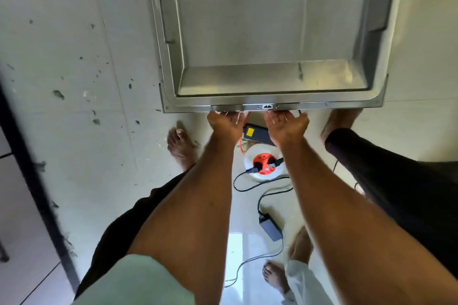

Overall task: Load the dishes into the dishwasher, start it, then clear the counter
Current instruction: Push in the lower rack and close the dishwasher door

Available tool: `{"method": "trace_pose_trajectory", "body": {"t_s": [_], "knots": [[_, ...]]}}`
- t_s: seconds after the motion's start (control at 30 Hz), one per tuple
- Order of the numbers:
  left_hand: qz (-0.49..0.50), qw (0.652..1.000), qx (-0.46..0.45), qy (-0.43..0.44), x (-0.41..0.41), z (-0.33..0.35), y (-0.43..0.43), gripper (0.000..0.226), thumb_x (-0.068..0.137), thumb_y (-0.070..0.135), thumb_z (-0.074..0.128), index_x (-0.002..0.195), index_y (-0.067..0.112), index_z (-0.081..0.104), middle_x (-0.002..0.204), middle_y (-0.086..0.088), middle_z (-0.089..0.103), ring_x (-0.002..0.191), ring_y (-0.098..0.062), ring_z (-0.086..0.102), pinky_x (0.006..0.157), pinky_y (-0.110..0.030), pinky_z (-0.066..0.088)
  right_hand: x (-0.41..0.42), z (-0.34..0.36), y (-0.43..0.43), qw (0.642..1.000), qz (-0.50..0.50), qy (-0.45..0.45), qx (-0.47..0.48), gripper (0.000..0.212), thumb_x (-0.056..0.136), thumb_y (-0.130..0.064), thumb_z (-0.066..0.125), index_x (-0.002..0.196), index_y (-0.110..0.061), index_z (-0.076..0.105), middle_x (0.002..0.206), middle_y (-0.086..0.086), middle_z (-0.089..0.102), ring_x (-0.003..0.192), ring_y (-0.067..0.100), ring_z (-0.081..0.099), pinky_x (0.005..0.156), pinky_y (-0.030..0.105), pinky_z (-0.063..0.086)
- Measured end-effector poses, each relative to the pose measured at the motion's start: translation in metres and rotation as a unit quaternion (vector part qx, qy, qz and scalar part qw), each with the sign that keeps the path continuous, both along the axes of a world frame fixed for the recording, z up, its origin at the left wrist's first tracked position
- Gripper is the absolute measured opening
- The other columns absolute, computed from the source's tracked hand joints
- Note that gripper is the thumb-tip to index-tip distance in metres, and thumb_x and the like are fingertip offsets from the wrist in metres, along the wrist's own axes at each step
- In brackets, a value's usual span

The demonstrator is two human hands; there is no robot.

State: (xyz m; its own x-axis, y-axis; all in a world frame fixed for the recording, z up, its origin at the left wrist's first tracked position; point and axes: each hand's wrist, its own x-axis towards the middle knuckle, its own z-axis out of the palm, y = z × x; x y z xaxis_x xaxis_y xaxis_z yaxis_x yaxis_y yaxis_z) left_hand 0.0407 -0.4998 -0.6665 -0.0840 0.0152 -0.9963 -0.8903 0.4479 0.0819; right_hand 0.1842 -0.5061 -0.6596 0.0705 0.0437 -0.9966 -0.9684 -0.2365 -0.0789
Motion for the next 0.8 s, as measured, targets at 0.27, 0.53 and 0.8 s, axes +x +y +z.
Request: {"method": "trace_pose_trajectory", "body": {"t_s": [0.27, 0.53, 0.8], "knots": [[0.084, 0.996, 0.021, -0.037, 0.001, -0.003, -0.004, 0.063, 0.096, 0.053, 0.041, 0.138, 0.007, 0.051, 0.139, -0.019, 0.055, 0.129, -0.038, 0.051, 0.114, -0.055, 0.035, -0.008, -0.017, 0.0, 0.999, -0.051, 0.001, 0.015, 0.057, 0.105, -0.052, 0.028, 0.131, -0.008, 0.052, 0.12, 0.015, 0.059, 0.124, 0.029, 0.052, 0.121, 0.049, 0.026], [0.106, 0.991, -0.008, -0.086, -0.017, 0.101, -0.002, 0.074, 0.101, 0.055, 0.027, 0.144, -0.002, 0.043, 0.146, -0.024, 0.049, 0.136, -0.039, 0.045, 0.117, -0.052, 0.03, 0.003, 0.087, 0.003, 0.999, -0.033, 0.033, 0.028, 0.062, 0.101, -0.048, 0.043, 0.138, 0.001, 0.046, 0.143, 0.021, 0.051, 0.14, 0.034, 0.043, 0.12, 0.052, 0.028], [0.132, 0.988, 0.028, -0.077, -0.015, 0.259, 0.048, 0.063, 0.095, 0.058, 0.046, 0.123, 0.002, 0.054, 0.131, -0.021, 0.057, 0.123, -0.036, 0.054, 0.112, -0.053, 0.038, -0.003, 0.242, 0.04, 0.999, -0.01, -0.024, 0.021, 0.058, 0.094, -0.053, 0.054, 0.126, -0.004, 0.055, 0.124, 0.019, 0.062, 0.109, 0.033, 0.063, 0.095, 0.046, 0.051]]}}
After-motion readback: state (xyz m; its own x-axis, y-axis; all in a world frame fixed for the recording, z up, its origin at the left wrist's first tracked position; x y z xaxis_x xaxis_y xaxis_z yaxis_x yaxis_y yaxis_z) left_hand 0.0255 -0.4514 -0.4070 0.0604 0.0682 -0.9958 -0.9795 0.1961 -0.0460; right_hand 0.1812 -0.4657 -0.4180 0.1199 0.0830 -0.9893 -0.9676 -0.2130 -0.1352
